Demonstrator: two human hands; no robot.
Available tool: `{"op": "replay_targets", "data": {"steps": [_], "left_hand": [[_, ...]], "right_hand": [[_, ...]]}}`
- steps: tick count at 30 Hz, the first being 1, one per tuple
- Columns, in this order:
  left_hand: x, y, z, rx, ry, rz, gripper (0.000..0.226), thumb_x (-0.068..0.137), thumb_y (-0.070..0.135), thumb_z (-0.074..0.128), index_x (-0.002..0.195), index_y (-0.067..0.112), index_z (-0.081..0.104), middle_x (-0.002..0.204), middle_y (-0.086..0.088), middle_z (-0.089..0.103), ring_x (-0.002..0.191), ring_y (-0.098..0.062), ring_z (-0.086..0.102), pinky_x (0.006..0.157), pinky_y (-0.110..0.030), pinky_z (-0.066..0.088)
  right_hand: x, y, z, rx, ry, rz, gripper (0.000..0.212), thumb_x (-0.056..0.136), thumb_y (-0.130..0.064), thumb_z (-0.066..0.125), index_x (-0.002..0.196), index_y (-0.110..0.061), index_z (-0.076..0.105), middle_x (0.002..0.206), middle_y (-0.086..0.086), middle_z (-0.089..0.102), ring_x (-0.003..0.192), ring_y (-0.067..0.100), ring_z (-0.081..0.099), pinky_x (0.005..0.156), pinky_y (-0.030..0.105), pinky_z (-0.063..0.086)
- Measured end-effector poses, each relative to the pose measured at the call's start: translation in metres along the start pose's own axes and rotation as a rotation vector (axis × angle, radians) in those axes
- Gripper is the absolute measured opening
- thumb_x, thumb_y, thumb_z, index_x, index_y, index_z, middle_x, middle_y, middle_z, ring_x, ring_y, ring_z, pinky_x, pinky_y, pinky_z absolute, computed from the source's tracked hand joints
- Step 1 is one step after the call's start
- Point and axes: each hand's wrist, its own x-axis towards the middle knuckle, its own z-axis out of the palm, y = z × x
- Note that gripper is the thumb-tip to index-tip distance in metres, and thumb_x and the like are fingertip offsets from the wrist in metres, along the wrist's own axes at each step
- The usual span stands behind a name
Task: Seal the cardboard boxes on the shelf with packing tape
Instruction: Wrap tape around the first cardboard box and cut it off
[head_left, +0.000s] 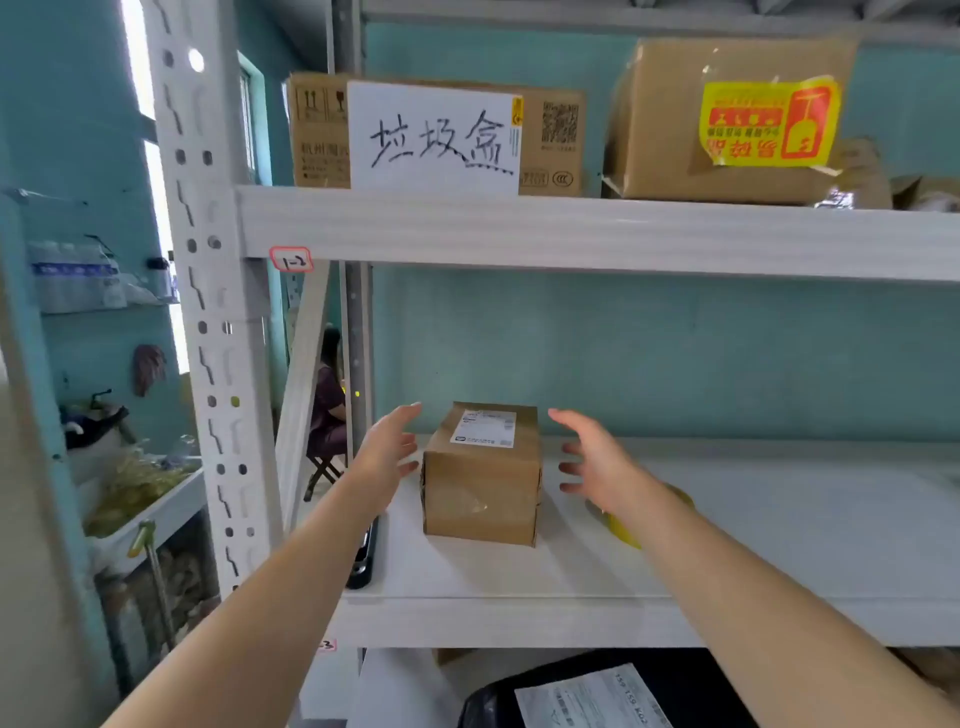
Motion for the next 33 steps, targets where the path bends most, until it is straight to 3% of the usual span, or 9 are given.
{"op": "replay_targets", "data": {"steps": [4,6,10,12,14,19,22,26,33], "left_hand": [[0.007,-0.013,0.005,-0.101,-0.021,-0.16,0.057,0.081,0.045,0.061,0.12,0.006,0.048,0.081,-0.015,0.056,0.071,-0.025,0.054,0.067,-0.036,0.045],[0.008,-0.02,0.008,-0.12,-0.104,-0.204,0.056,0.082,0.047,0.06,0.117,0.003,0.055,0.092,-0.017,0.062,0.08,-0.03,0.061,0.072,-0.038,0.05],[0.003,-0.027,0.013,-0.117,-0.173,-0.175,0.028,0.082,0.035,0.064,0.092,0.009,0.072,0.09,-0.012,0.07,0.079,-0.029,0.067,0.077,-0.049,0.056],[-0.001,-0.031,0.014,-0.027,-0.143,-0.143,0.031,0.08,0.031,0.065,0.102,0.009,0.067,0.093,-0.01,0.062,0.085,-0.026,0.059,0.083,-0.043,0.051],[-0.006,-0.031,0.014,-0.01,-0.161,-0.102,0.024,0.081,0.027,0.063,0.097,0.01,0.065,0.088,-0.007,0.061,0.081,-0.022,0.056,0.072,-0.033,0.046],[-0.021,-0.019,0.006,-0.106,-0.293,0.103,0.027,0.071,0.014,0.067,0.097,0.007,0.069,0.092,-0.008,0.072,0.079,-0.02,0.064,0.066,-0.03,0.048],[-0.033,-0.015,0.001,-0.113,-0.352,0.199,0.04,0.062,0.015,0.072,0.101,0.012,0.071,0.108,-0.011,0.071,0.091,-0.023,0.066,0.071,-0.032,0.051],[-0.054,-0.01,-0.003,-0.138,-0.408,0.291,0.048,0.061,0.01,0.075,0.108,0.011,0.067,0.114,-0.011,0.069,0.096,-0.022,0.067,0.06,-0.025,0.054],[-0.085,0.002,-0.005,-0.131,-0.519,0.395,0.06,0.063,0.001,0.074,0.121,0.014,0.061,0.126,-0.009,0.063,0.118,-0.021,0.058,0.078,-0.027,0.054]], "right_hand": [[0.013,0.017,0.007,0.097,-0.002,0.111,0.06,0.07,-0.053,0.067,0.117,-0.02,0.048,0.103,0.011,0.045,0.088,0.029,0.046,0.066,0.037,0.039],[0.021,0.026,0.009,0.166,0.027,0.128,0.06,0.069,-0.054,0.068,0.111,-0.016,0.048,0.094,0.011,0.043,0.075,0.025,0.045,0.055,0.034,0.035],[0.025,0.036,0.011,0.183,-0.085,0.109,0.043,0.074,-0.046,0.066,0.1,-0.013,0.058,0.076,0.009,0.061,0.066,0.024,0.055,0.057,0.03,0.041],[0.025,0.038,0.013,0.173,-0.103,0.073,0.028,0.076,-0.041,0.065,0.089,-0.016,0.065,0.066,0.004,0.068,0.066,0.022,0.06,0.06,0.029,0.044],[0.021,0.037,0.013,0.198,-0.079,0.042,0.022,0.077,-0.037,0.064,0.083,-0.017,0.066,0.062,0.0,0.068,0.066,0.019,0.061,0.059,0.028,0.045],[0.004,0.026,0.01,0.4,-0.149,-0.111,0.012,0.082,-0.027,0.055,0.085,-0.02,0.063,0.052,-0.01,0.061,0.04,0.005,0.053,0.037,0.018,0.037],[-0.009,0.022,0.006,0.532,-0.206,-0.203,0.016,0.083,-0.024,0.051,0.072,-0.022,0.063,0.049,-0.009,0.054,0.041,0.007,0.048,0.039,0.021,0.036],[-0.025,0.021,0.0,0.62,-0.271,-0.222,0.023,0.084,-0.02,0.05,0.099,-0.018,0.067,0.057,-0.007,0.06,0.043,0.007,0.051,0.044,0.022,0.039],[-0.047,0.013,-0.008,0.631,-0.323,-0.315,0.037,0.083,-0.017,0.051,0.117,-0.018,0.065,0.09,-0.001,0.072,0.085,0.017,0.063,0.089,0.037,0.043]]}}
